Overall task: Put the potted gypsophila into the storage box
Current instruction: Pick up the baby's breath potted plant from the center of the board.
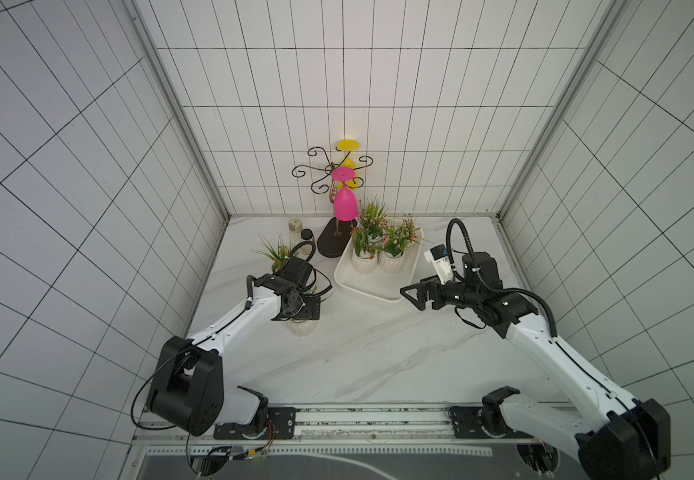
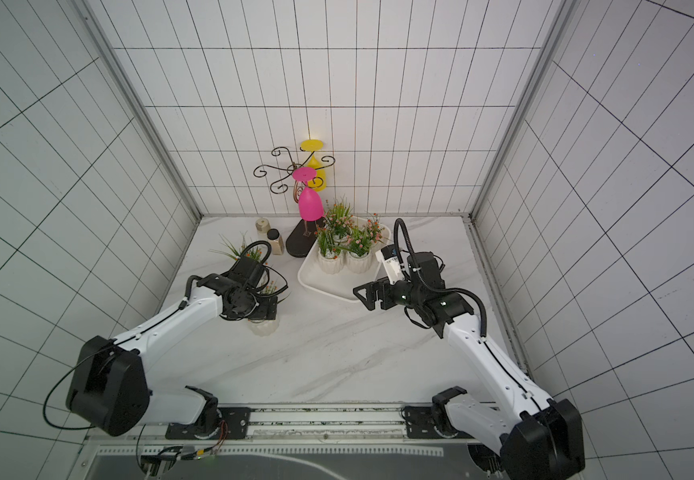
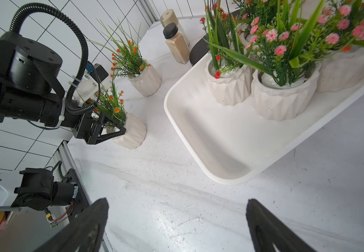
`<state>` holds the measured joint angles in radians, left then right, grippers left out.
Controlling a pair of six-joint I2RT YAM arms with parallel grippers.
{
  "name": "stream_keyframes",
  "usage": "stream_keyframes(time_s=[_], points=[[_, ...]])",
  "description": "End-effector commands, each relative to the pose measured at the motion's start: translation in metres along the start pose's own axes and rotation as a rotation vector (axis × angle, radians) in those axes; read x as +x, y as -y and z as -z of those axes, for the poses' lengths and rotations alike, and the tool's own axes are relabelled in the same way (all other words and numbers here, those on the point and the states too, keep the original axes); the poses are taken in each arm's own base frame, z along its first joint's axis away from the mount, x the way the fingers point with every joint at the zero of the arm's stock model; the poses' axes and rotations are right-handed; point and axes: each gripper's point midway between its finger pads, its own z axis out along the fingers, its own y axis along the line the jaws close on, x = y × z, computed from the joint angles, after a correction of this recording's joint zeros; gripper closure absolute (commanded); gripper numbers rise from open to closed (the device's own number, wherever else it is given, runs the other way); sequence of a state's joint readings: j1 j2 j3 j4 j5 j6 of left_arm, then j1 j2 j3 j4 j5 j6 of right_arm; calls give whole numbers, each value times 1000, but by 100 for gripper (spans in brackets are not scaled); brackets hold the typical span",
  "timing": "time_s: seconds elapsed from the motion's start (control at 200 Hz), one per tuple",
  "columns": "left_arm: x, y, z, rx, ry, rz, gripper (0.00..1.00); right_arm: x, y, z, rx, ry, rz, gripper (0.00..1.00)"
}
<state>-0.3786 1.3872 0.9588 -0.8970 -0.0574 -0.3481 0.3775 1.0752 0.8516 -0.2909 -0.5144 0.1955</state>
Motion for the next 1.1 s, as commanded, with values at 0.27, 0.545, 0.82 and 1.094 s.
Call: stream_keyframes(time_s=[0.27,0.545,0.82,1.094], points=[[0,-3,-8,-17,6,16,8,-10,-4,7,-15,30,15,1],[-2,-1,-7,-11,6,3,18,-10,-4,6,-13,29,18,1],[-11,11,9,57,43,-26,28,-6,-4,3,-29,10,8,1],[-29,25,46,124,111,-109,28,0,-8,4,-62,-7,5,1]])
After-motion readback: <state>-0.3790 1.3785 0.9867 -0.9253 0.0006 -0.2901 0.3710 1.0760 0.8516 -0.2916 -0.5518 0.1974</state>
